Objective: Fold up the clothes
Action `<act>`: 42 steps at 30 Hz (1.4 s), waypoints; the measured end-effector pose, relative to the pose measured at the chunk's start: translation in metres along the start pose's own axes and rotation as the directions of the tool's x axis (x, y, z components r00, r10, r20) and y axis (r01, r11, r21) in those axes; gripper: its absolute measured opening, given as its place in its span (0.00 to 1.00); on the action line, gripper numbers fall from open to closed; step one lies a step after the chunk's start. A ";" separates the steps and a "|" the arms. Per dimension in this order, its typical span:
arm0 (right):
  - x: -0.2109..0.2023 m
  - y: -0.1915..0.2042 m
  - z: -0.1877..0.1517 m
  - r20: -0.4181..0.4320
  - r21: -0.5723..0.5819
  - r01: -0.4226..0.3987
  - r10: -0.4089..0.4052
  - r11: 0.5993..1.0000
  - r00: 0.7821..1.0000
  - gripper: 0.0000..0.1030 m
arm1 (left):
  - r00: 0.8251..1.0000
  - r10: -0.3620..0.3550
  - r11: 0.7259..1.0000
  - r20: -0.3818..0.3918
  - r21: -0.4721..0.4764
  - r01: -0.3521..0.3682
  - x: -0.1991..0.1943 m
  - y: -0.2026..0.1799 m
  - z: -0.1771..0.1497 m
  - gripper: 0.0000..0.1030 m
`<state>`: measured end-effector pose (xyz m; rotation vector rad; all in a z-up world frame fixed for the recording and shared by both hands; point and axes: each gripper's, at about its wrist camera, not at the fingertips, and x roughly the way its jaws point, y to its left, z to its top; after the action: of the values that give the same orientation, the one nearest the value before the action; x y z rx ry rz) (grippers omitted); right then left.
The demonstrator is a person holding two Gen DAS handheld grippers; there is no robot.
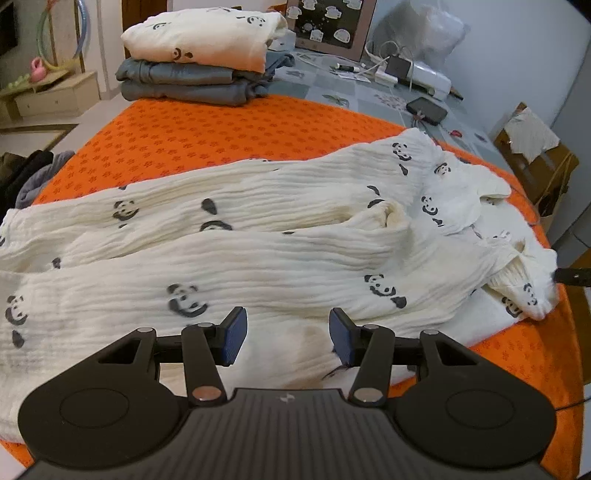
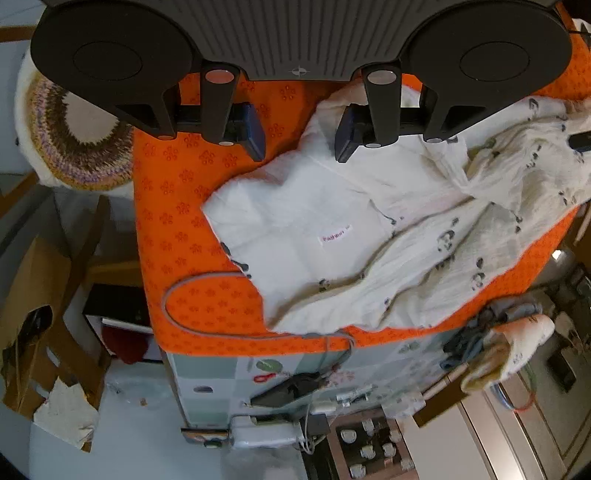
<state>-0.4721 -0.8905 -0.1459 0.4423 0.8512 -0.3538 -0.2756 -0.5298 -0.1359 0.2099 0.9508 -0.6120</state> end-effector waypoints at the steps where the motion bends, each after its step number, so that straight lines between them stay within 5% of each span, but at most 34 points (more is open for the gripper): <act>1: -0.004 0.003 0.000 0.015 -0.019 -0.018 0.018 1.000 1.000 0.43 | 1.000 0.007 1.000 -0.002 -0.002 -0.007 0.002 -0.002 0.001 0.54; 5: -0.016 0.021 -0.004 0.036 -0.153 -0.141 0.148 0.978 0.988 0.43 | 0.999 0.031 0.999 -0.029 -0.025 -0.032 0.013 -0.002 0.003 0.54; 9: -0.007 0.051 -0.015 -0.033 -0.351 -0.215 0.217 0.911 0.976 0.42 | 0.998 0.037 0.998 -0.057 -0.054 -0.040 0.021 0.003 0.002 0.54; 12: 0.000 0.067 -0.029 -0.050 -0.457 -0.201 0.200 0.866 0.978 0.42 | 0.997 0.037 0.998 -0.067 -0.057 -0.041 0.023 0.006 0.001 0.54; 17: 0.008 0.075 -0.050 0.013 -0.524 -0.094 0.118 0.846 0.993 0.42 | 0.997 0.032 0.998 -0.068 -0.056 -0.036 0.025 0.006 -0.002 0.55; 19: 0.013 0.074 -0.057 0.038 -0.545 -0.048 0.081 0.837 0.996 0.39 | 0.997 0.029 0.998 -0.067 -0.049 -0.033 0.026 0.006 -0.002 0.56; 21: 0.018 0.072 -0.060 0.056 -0.559 -0.010 0.050 0.829 0.997 0.13 | 0.997 0.030 0.999 -0.066 -0.042 -0.032 0.027 0.006 -0.002 0.56; 23: 0.016 0.066 -0.058 0.068 -0.560 0.007 0.038 0.828 0.997 0.06 | 0.998 0.029 0.999 -0.064 -0.033 -0.031 0.028 0.006 -0.002 0.56; 29: -0.007 0.047 -0.014 0.066 -0.526 0.014 0.025 0.850 0.997 0.05 | 0.998 0.024 1.000 -0.055 0.002 -0.024 0.028 0.005 -0.004 0.56; 35: 0.026 0.046 0.004 -0.018 -0.532 0.014 -0.028 0.847 0.999 0.07 | 0.999 0.015 1.000 -0.050 0.000 -0.015 0.028 0.006 -0.005 0.56; 38: 0.042 0.041 0.003 -0.058 -0.529 0.014 -0.053 0.848 0.997 0.16 | 0.999 0.011 1.000 -0.047 -0.001 -0.011 0.028 0.006 -0.005 0.57; 42: 0.025 0.031 0.016 -0.074 -0.462 -0.049 0.016 0.886 0.997 0.21 | 0.998 -0.010 1.000 -0.070 -0.017 0.009 0.023 0.007 0.001 0.57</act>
<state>-0.4319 -0.8751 -0.1485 0.0209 0.9600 -0.0946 -0.2609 -0.5342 -0.1544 0.2131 1.0244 -0.6081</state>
